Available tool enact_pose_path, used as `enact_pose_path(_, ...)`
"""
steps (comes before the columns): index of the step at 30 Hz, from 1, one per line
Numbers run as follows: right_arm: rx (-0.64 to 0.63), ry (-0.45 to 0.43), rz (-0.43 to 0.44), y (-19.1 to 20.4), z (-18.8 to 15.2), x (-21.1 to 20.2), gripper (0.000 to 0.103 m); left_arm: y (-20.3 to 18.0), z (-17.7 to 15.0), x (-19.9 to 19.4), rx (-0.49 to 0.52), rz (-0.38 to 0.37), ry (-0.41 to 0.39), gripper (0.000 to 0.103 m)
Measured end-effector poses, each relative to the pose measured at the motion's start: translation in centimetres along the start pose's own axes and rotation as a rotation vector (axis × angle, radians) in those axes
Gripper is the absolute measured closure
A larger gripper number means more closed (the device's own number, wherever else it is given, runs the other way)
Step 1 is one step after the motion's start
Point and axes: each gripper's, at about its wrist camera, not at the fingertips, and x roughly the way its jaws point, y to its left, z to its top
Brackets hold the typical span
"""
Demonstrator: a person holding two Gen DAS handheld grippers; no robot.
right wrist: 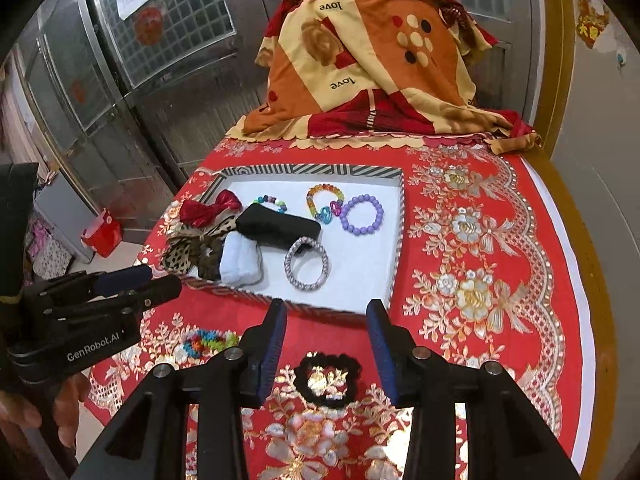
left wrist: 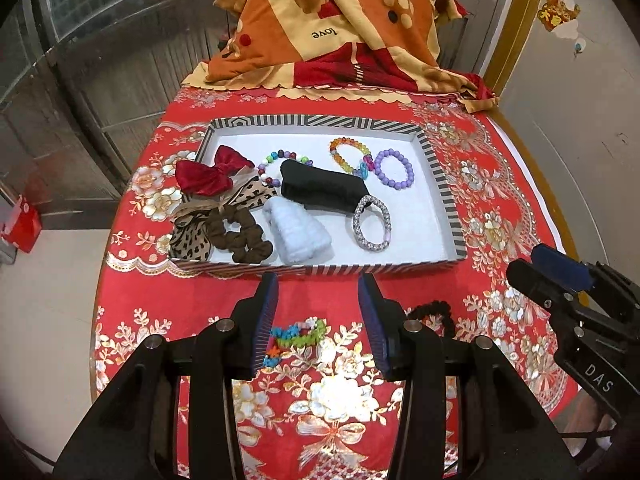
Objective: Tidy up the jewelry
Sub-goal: 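Grasp the multicolour flower bracelet with left tool while right grasps black scrunchie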
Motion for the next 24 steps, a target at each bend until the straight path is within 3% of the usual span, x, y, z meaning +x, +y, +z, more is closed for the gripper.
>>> enact_pose_path(15, -0.019, 0.02, -0.016, 0.6, -1.6, -0.8, 0.063, 0.5, -1.4, -0.9, 0.012, 0.006, 0.006, 0.062)
enact_pose_path(24, -0.022, 0.121, -0.065, -1.2, -3.3, 2.5, 0.062, 4.3, -1.9, 1.5, -0.092, -0.078, 0.121, 0.062)
